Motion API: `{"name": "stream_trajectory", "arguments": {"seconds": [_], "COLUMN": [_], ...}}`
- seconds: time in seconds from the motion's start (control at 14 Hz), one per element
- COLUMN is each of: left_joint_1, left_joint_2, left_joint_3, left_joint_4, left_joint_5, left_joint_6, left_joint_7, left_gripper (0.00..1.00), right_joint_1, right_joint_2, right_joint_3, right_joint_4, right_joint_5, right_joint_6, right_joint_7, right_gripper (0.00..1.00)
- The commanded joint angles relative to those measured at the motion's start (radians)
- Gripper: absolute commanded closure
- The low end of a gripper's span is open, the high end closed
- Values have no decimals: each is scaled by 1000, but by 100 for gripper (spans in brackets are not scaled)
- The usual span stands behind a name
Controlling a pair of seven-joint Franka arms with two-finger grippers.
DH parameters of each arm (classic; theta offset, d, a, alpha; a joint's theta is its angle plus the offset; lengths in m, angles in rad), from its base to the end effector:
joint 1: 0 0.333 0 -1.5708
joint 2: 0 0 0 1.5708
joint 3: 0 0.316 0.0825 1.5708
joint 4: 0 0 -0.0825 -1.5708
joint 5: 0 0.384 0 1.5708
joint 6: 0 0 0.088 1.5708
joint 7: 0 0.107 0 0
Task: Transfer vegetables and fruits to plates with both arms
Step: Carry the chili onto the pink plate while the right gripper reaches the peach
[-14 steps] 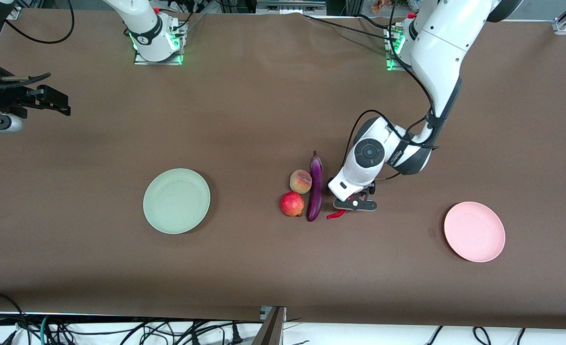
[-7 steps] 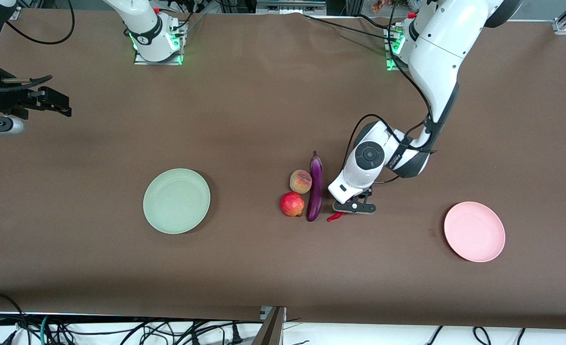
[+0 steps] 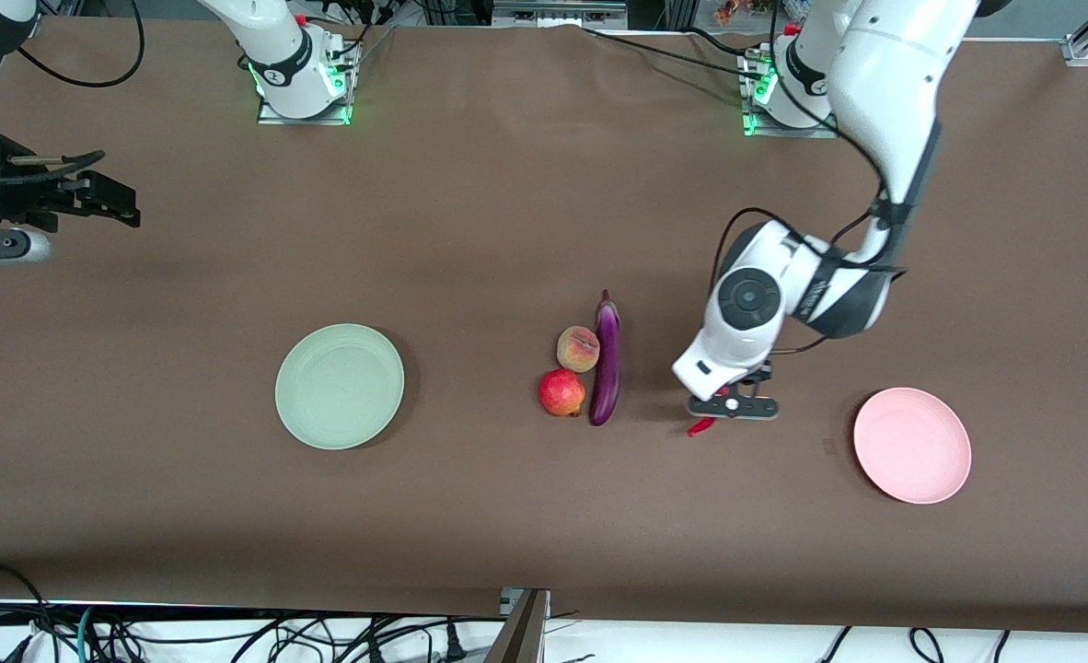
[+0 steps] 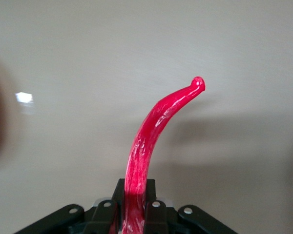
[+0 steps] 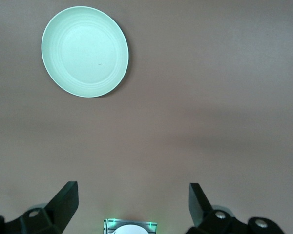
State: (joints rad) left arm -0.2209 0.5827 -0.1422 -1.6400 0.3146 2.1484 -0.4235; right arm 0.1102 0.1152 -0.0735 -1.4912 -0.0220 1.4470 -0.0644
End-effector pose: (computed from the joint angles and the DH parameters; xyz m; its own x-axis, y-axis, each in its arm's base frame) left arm 0.6433 -0.2186 0.2748 0.9950 -0.0999 0.0000 -0.0982 -0.9771 -0.1886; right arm 0.5744 0.0209 0.5868 0.9824 0.0969 -0.1600 0.1014 -0.9946 0.0202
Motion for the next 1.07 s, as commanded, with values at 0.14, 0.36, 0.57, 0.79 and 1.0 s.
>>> {"name": "stream_trajectory", "arguments": {"seconds": [0.14,0.36,0.57,0.79,1.0], "left_joint_1": [230,365,448,471,471], "left_joint_2": [-52,-24,73,166,193], "left_joint_3": [-10,-10,-10,-10,-10], "left_joint_4": [-15,-4,71,155,181], "left_joint_5": [17,14,12,12,11], "left_joint_6": [-19,13,89,152,168], "left_joint_7": [404,653,855,1009,1066], "left_gripper": [100,100,100,100,77], "right_joint_1": [11,35,143,232,346], "right_joint_2": [46,122,188,285,380], "right_joint_3": [17,17,18,18,18], "right_joint_4": [11,16,12,14,14], "right_joint_5": [37,37,45,137,240], "right_joint_6": [32,55,146,289,474], "right_joint_7": [-3,-14,88,354,574], "right_gripper": [0,0,0,0,0]}}
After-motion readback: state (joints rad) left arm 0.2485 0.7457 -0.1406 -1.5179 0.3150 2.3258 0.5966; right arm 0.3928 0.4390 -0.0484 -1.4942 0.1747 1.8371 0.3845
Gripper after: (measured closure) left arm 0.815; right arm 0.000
